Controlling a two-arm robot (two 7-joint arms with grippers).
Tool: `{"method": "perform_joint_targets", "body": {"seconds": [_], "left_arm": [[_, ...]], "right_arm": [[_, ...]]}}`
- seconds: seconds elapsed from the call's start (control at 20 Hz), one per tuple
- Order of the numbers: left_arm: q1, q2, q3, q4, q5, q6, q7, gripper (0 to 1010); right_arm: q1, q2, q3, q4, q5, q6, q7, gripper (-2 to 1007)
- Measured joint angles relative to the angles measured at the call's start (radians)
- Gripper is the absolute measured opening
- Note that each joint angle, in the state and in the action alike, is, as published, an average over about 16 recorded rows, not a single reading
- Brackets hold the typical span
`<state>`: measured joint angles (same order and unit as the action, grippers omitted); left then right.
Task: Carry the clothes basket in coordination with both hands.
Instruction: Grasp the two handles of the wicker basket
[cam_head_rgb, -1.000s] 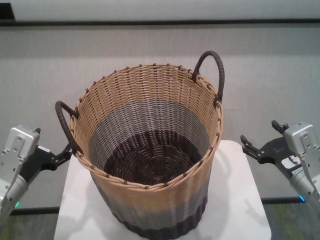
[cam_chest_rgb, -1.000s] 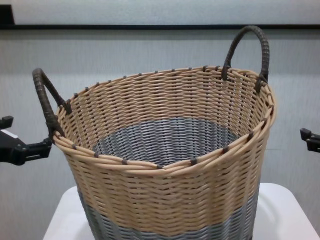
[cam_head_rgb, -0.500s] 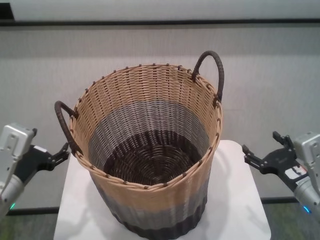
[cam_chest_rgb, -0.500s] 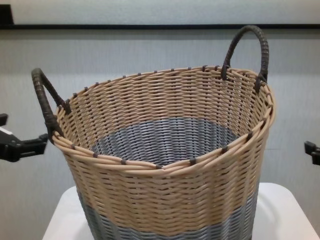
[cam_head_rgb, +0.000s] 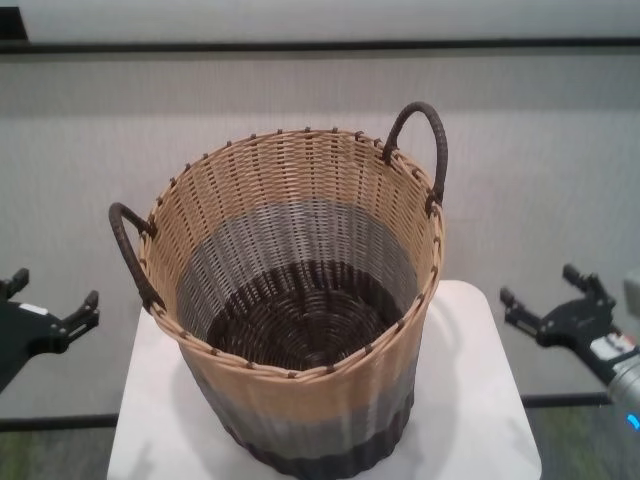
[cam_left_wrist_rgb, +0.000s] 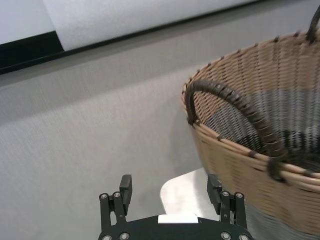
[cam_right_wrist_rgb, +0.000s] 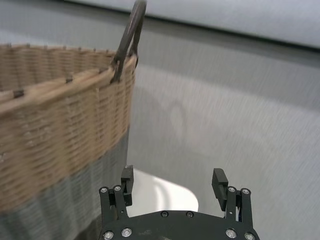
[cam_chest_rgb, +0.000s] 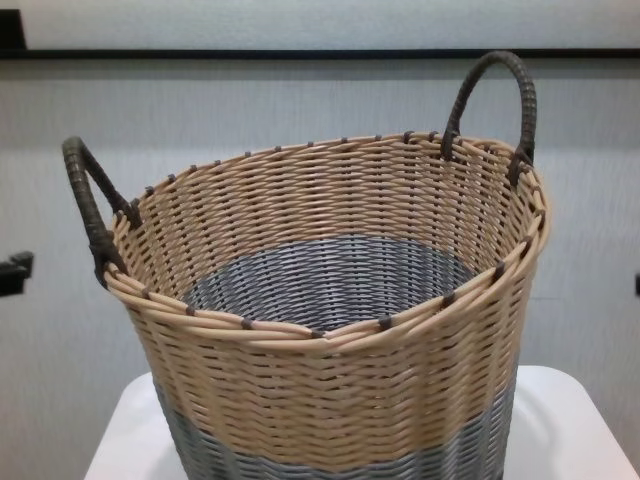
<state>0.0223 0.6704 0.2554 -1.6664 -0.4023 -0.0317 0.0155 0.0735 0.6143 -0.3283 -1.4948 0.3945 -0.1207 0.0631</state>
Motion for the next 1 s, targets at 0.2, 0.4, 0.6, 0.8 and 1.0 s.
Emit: {"method": "perform_joint_targets", "body": {"seconds": [0.2, 0.4, 0.6, 0.8, 1.0], "left_arm": [[0.072, 0.027, -0.066, -0.082, -0.064, 0.009, -0.029, 999], [0.129, 0.054, -0.119, -0.156, -0.131, 0.018, -0.079, 999], [0.155, 0.073, -0.146, -0.213, -0.180, 0.035, -0.131, 999], [0.153, 0.082, -0.150, -0.253, -0.208, 0.058, -0.179, 999], [0.127, 0.072, -0.135, -0.267, -0.222, 0.082, -0.212, 999]], "right_arm": [[-0.024, 0.013, 0.040, -0.060, 0.037, 0.033, 0.009, 1005], [-0.044, 0.027, 0.079, -0.126, 0.076, 0.079, 0.018, 1005], [-0.056, 0.035, 0.114, -0.187, 0.111, 0.128, 0.027, 1005], [-0.058, 0.036, 0.140, -0.234, 0.136, 0.170, 0.035, 1005], [-0.051, 0.029, 0.156, -0.263, 0.148, 0.197, 0.043, 1005]]}}
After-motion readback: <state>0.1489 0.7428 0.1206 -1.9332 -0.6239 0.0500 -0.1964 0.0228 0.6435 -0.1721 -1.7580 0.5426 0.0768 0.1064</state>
